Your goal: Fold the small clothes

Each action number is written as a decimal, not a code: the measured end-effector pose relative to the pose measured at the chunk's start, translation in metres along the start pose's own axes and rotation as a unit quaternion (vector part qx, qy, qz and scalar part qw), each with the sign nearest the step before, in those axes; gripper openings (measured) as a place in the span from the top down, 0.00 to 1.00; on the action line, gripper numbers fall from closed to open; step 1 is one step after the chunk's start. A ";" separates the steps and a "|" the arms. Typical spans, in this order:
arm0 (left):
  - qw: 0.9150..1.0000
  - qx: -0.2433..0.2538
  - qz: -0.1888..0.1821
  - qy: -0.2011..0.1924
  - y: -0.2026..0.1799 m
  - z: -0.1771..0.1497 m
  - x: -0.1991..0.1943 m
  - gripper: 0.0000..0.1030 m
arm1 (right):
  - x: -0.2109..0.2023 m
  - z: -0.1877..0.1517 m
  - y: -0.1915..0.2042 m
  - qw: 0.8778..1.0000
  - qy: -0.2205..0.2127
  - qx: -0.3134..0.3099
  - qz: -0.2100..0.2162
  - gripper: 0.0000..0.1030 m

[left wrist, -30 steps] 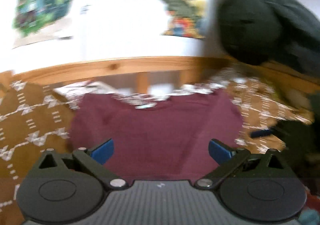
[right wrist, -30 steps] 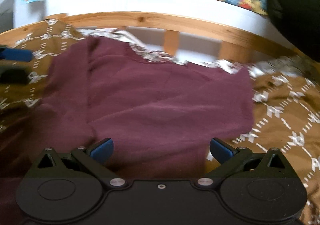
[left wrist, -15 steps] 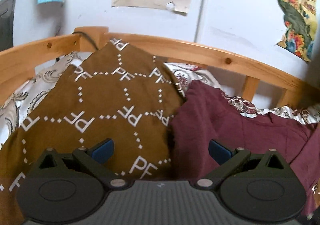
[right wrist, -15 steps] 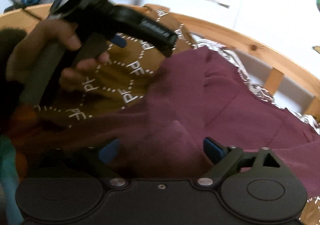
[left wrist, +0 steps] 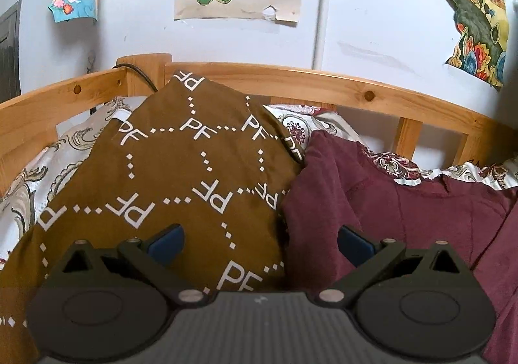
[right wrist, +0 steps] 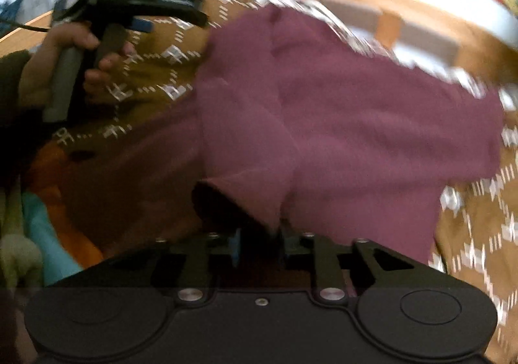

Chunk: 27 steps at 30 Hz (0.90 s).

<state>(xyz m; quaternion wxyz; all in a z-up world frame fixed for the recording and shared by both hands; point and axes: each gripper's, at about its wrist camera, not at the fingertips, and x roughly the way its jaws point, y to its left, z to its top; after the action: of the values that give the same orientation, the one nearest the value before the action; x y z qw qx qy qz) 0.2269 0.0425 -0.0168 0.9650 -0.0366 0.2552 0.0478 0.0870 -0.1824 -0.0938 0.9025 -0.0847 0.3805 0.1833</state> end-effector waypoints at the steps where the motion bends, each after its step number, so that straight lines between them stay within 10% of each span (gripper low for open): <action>1: 1.000 -0.001 0.000 0.002 0.001 -0.001 0.001 0.01 | -0.003 -0.004 -0.005 1.000 0.002 0.019 -0.001 0.66; 5: 1.000 -0.004 -0.004 0.000 0.002 -0.002 0.007 0.01 | -0.020 -0.009 -0.036 0.991 -0.038 0.122 0.030 0.22; 10: 0.999 0.038 -0.004 -0.038 -0.002 0.001 0.021 0.01 | 0.003 0.009 -0.050 0.986 -0.049 0.149 0.051 0.22; 13: 0.997 0.053 -0.013 -0.053 -0.003 0.004 0.031 0.02 | 0.028 0.012 -0.053 0.985 -0.014 0.164 0.046 0.32; 16: 0.996 0.046 -0.055 -0.049 -0.004 0.009 0.040 0.14 | 0.043 0.008 -0.059 0.982 0.013 0.182 0.051 0.67; 19: 0.995 0.053 -0.083 -0.020 -0.008 0.012 0.051 0.46 | 0.045 0.008 -0.057 0.985 0.017 0.164 0.042 0.95; 21: 0.995 0.047 -0.090 -0.002 -0.009 0.013 0.057 0.84 | 0.039 0.013 -0.052 0.990 0.009 0.135 0.038 0.98; 27: 0.995 0.006 -0.100 -0.007 -0.002 0.017 0.050 0.84 | -0.002 0.044 -0.059 0.995 -0.059 0.084 0.000 0.98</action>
<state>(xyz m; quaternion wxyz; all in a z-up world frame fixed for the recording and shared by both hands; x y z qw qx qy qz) 0.2790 0.0457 -0.0267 0.9669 -0.0561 0.2439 -0.0498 0.1377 -0.2244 -0.0609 0.9274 0.0028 0.3404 0.1550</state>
